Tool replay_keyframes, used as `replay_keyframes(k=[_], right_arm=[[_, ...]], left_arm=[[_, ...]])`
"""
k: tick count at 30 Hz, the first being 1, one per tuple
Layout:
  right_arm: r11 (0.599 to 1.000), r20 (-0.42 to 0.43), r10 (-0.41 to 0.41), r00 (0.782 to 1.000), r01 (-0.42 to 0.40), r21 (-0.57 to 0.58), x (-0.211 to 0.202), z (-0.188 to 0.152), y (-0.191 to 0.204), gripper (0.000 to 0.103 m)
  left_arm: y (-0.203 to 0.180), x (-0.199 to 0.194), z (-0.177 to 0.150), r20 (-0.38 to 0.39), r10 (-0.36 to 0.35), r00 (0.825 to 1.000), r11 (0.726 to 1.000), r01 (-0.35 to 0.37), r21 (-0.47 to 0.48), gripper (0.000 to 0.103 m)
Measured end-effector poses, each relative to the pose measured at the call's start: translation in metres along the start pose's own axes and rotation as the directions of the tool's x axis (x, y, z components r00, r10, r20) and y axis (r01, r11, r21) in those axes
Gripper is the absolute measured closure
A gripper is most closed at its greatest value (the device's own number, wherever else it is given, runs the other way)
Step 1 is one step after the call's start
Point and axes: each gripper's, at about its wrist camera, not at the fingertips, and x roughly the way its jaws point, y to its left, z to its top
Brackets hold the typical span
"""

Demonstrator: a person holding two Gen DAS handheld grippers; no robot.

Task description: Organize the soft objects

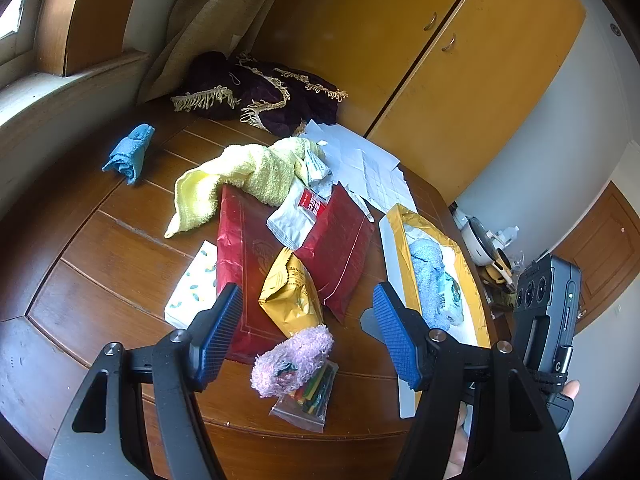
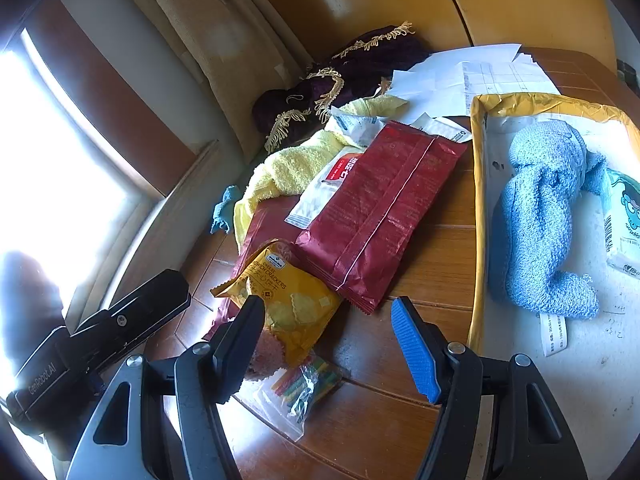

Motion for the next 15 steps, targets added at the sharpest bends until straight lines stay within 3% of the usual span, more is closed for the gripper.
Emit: replay_keyframes(k=[15], right_arm=[[1.000, -0.001, -0.001, 1.000, 0.001, 0.002, 0.0000, -0.0001, -0.0007, 0.035]], left_arm=[[-0.0008, 0.0006, -0.0007, -0.002, 0.000, 1.000, 1.000, 0.000, 0.002, 0.036]])
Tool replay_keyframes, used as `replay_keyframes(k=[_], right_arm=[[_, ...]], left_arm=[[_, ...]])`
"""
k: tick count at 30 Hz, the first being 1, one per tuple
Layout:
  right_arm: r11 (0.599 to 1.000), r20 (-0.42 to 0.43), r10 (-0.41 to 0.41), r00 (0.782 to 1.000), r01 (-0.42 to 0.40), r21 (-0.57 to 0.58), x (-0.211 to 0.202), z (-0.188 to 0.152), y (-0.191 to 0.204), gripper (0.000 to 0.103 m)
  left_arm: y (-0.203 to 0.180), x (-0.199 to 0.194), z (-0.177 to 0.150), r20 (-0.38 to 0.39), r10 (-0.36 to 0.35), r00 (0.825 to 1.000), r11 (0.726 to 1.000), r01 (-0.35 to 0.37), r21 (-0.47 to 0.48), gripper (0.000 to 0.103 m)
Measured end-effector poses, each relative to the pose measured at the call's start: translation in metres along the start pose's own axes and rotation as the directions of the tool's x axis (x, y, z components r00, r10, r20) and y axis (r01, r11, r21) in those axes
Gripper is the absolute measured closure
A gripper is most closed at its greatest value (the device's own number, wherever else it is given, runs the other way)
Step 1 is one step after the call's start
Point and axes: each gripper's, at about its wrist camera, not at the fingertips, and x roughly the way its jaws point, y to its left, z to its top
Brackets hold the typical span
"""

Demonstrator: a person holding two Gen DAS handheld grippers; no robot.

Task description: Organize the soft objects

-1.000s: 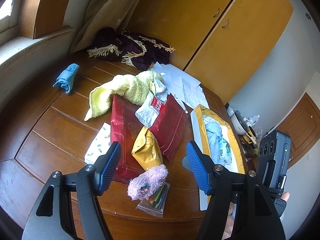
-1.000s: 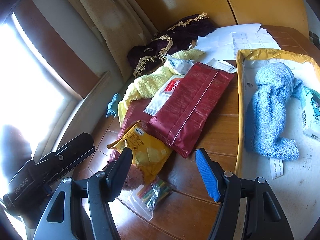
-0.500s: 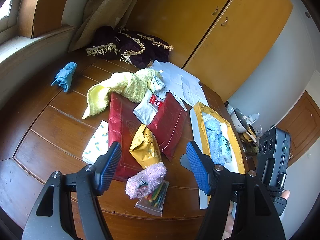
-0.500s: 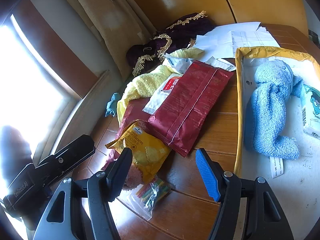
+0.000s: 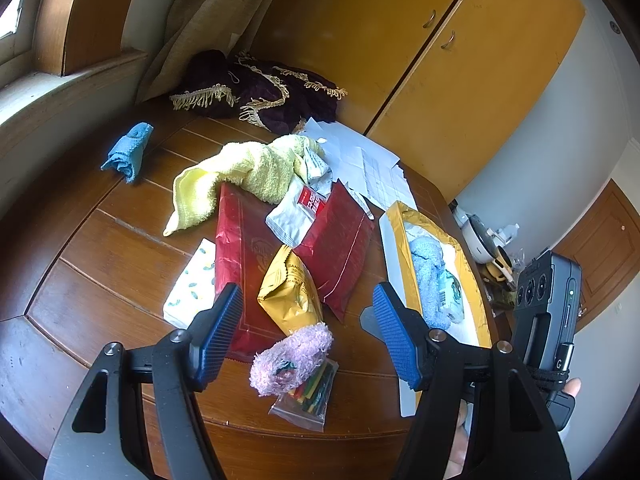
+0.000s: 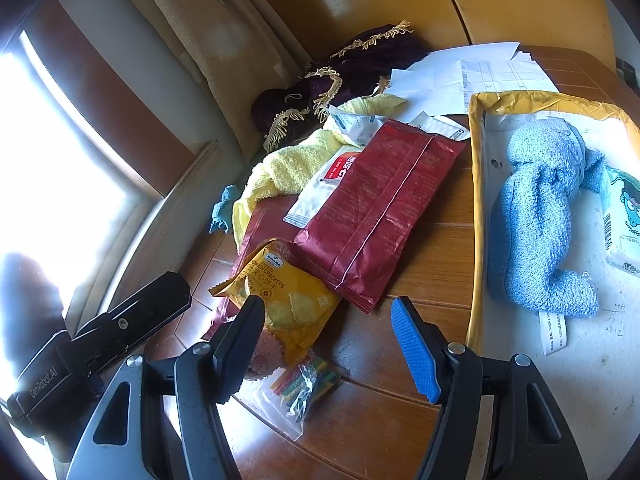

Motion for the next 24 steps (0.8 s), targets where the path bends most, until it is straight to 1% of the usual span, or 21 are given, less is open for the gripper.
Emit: replay_keyframes(k=[18, 24], right_arm=[[1.000, 0.001, 0.001, 1.000, -0.001, 0.000, -0.0006, 0.0002, -0.0006, 0.035], [1.000, 0.007, 0.018, 1.000, -0.018, 0.004, -0.0061, -0.0024, -0.0026, 0.035]], left_arm=[[-0.0013, 0.0010, -0.0013, -0.005, -0.003, 1.000, 1.000, 0.003, 0.003, 0.036], [-0.0027, 0.0001, 0.0001, -0.006, -0.005, 1.000, 1.000, 0.005, 0.009, 0.036]])
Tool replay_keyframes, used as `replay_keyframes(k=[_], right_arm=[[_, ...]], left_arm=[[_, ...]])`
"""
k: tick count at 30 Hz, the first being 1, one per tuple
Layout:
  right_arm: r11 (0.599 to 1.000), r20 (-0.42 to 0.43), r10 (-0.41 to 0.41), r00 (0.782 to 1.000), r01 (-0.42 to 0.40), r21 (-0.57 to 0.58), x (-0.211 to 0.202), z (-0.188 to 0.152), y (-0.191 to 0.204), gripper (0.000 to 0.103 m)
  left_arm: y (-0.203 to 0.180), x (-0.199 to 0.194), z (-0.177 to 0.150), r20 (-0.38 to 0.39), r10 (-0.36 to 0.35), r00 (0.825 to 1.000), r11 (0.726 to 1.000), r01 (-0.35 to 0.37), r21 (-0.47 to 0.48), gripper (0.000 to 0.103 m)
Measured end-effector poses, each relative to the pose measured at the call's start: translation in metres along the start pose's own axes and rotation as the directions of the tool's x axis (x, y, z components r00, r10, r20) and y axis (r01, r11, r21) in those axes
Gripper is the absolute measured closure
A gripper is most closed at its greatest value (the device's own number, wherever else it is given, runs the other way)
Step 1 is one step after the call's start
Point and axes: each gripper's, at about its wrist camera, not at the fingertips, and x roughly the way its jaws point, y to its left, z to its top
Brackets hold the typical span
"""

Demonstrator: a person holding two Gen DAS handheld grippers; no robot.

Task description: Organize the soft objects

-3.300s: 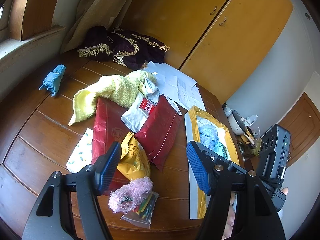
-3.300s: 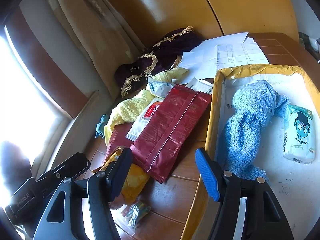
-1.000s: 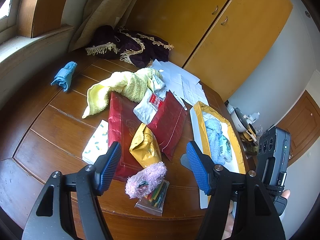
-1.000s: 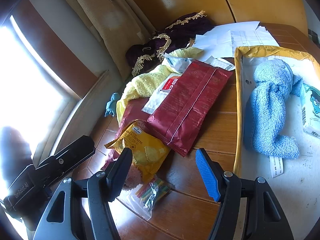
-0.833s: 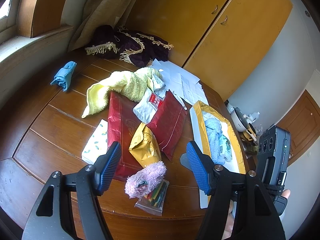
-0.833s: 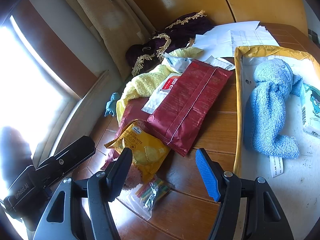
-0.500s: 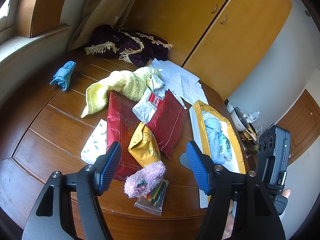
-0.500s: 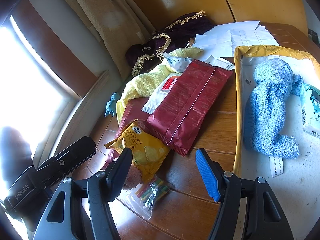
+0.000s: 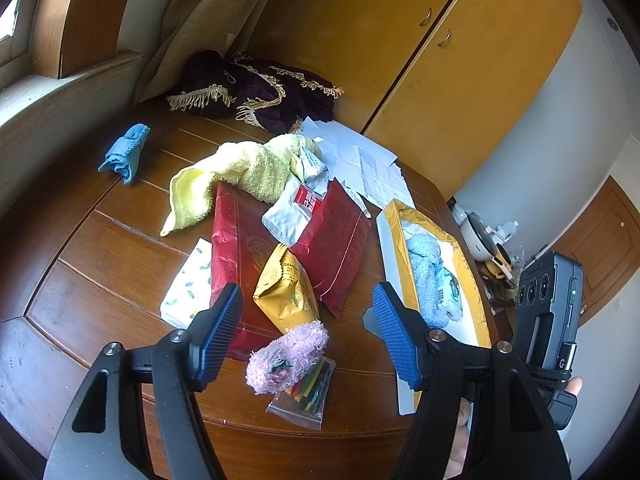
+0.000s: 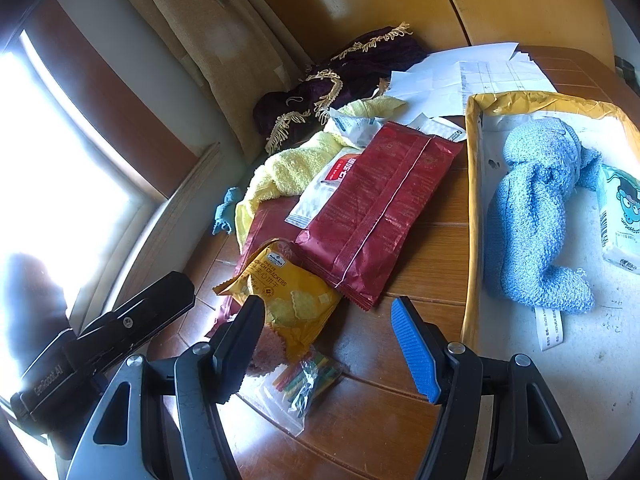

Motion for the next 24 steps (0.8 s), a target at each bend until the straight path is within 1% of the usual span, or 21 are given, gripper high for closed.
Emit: replay_keyframes(k=[6, 9, 12, 16, 20, 22, 24], right_arm=[[0.999, -0.004, 0.032, 0.999, -0.032, -0.018, -0.002, -0.004, 0.005, 0.035], [0.998, -0.019, 0.042, 0.999, -0.043, -0.039, 0.000, -0.008, 0.008, 0.035], [0.999, -0.027, 0.027, 0.999, -0.028, -0.046, -0.001, -0.013, 0.009, 0.035], [0.999, 0.005, -0.016, 1.000, 0.016, -0.030, -0.007, -0.009, 0.008, 0.035], [1.000, 0.002, -0.022, 1.000, 0.022, 0.018, -0.006, -0.004, -0.004, 0.035], [1.000, -0.007, -0.012, 1.000, 0.012, 0.023, -0.003, -0.003, -0.005, 0.035], [1.000, -0.010, -0.021, 1.000, 0.021, 0.017, -0.001, -0.003, -0.003, 0.035]], left_arm=[[0.004, -0.008, 0.004, 0.020, 0.009, 1.000, 1.000, -0.009, 0.012, 0.036], [0.008, -0.003, 0.005, -0.013, -0.001, 1.000, 1.000, 0.001, 0.009, 0.036], [0.007, 0.000, 0.001, -0.038, -0.018, 0.999, 1.000, 0.019, 0.020, 0.036], [-0.003, 0.003, -0.013, -0.051, 0.019, 0.999, 0.989, -0.011, 0.146, 0.036], [-0.014, 0.004, -0.030, -0.040, 0.071, 0.997, 0.960, -0.057, 0.275, 0.036], [-0.017, 0.005, -0.036, -0.026, 0.078, 0.997, 0.946, -0.065, 0.318, 0.036], [-0.020, 0.008, -0.038, -0.026, 0.081, 0.996, 0.940, -0.068, 0.335, 0.037]])
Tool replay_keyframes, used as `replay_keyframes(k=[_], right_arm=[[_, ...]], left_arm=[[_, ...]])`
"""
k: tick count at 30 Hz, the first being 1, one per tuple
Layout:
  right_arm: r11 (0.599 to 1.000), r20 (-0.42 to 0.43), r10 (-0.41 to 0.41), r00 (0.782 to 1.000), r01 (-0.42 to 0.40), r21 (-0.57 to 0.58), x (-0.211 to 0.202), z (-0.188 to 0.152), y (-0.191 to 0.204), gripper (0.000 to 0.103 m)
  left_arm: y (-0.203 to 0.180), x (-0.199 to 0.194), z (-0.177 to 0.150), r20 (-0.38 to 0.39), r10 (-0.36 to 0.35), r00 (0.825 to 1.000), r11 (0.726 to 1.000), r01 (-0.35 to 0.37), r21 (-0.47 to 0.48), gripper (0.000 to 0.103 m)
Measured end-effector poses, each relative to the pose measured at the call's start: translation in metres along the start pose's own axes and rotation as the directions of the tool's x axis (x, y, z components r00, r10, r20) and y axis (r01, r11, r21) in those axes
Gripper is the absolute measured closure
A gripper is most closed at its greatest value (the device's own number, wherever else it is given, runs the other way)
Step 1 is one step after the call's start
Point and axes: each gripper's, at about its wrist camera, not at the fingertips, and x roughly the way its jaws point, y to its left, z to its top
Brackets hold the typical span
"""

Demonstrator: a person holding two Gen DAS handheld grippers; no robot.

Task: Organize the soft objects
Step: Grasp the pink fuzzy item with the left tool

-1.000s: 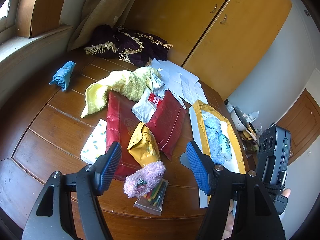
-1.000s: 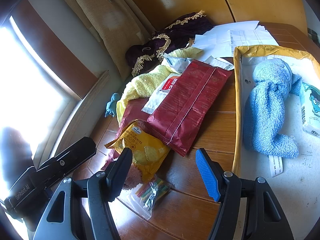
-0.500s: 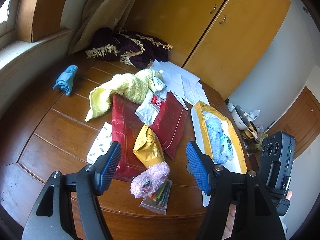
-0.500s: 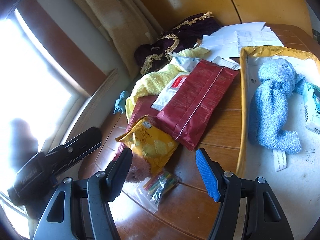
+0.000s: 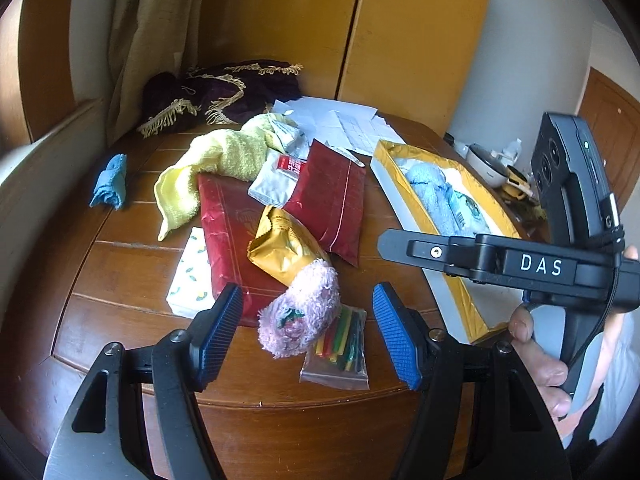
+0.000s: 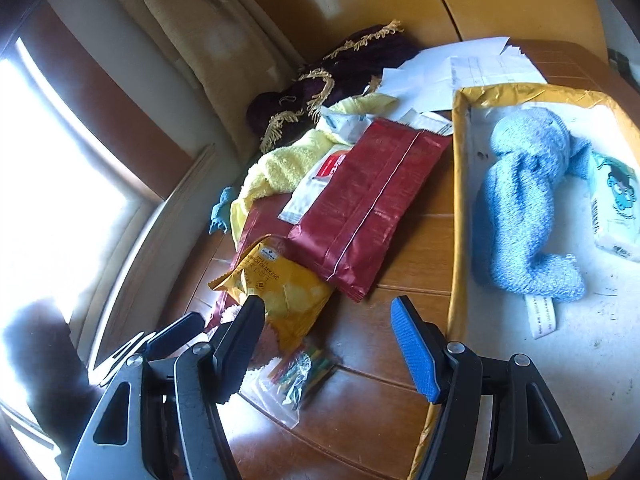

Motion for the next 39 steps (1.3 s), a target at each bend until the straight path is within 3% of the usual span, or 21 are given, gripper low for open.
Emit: replay_keyframes(k=[3, 6, 8, 11, 15, 20, 27, 33, 39], right_arm=[[1.000, -0.003, 0.000, 1.000, 0.000, 0.000, 0.000, 0.001, 0.001, 0.035], [1.000, -0.004, -0.004, 1.000, 0.004, 0.001, 0.003, 0.003, 0.002, 0.035], [1.000, -0.008, 0.001, 1.000, -0.001, 0.000, 0.006, 0.005, 0.003, 0.035], [1.000, -0.019, 0.008, 1.000, -0.009, -0.012, 0.011, 0.006, 0.009, 0.035], [0.999, -0.038, 0.029, 0.999, -0.030, -0.028, 0.020, 0.010, 0.016, 0.035], [0.997, -0.046, 0.031, 0.998, -0.035, -0.072, 0.030, 0.016, 0.031, 0.033], [0.980, -0.128, 0.030, 0.991, -0.054, -0.190, 0.063, 0.026, 0.061, 0.026], [0.971, -0.167, 0.016, 0.986, -0.055, -0.231, 0.086, 0.028, 0.068, 0.021], [0.963, -0.179, 0.022, 0.984, -0.069, -0.259, 0.082, 0.019, 0.068, 0.021]], left_arm=[[-0.003, 0.008, -0.002, -0.022, -0.002, 1.000, 1.000, 0.002, 0.009, 0.037], [-0.005, 0.012, -0.005, -0.022, 0.030, 0.999, 0.999, -0.029, 0.033, 0.054], [-0.003, 0.018, -0.007, -0.042, 0.043, 0.998, 0.999, -0.042, 0.034, 0.070], [0.000, 0.017, -0.010, -0.041, 0.025, 0.999, 0.999, -0.024, 0.030, 0.075], [0.012, 0.002, -0.010, -0.026, -0.089, 0.996, 0.996, 0.088, -0.025, 0.077], [0.043, -0.022, -0.003, 0.024, -0.166, 0.986, 0.977, 0.167, -0.130, 0.077], [0.083, -0.036, 0.001, 0.088, -0.125, 0.988, 0.953, 0.144, -0.266, 0.077], [0.091, -0.023, -0.004, 0.058, -0.140, 0.988, 0.940, 0.151, -0.305, 0.077], [0.093, -0.023, -0.006, 0.056, -0.149, 0.987, 0.937, 0.159, -0.310, 0.077]])
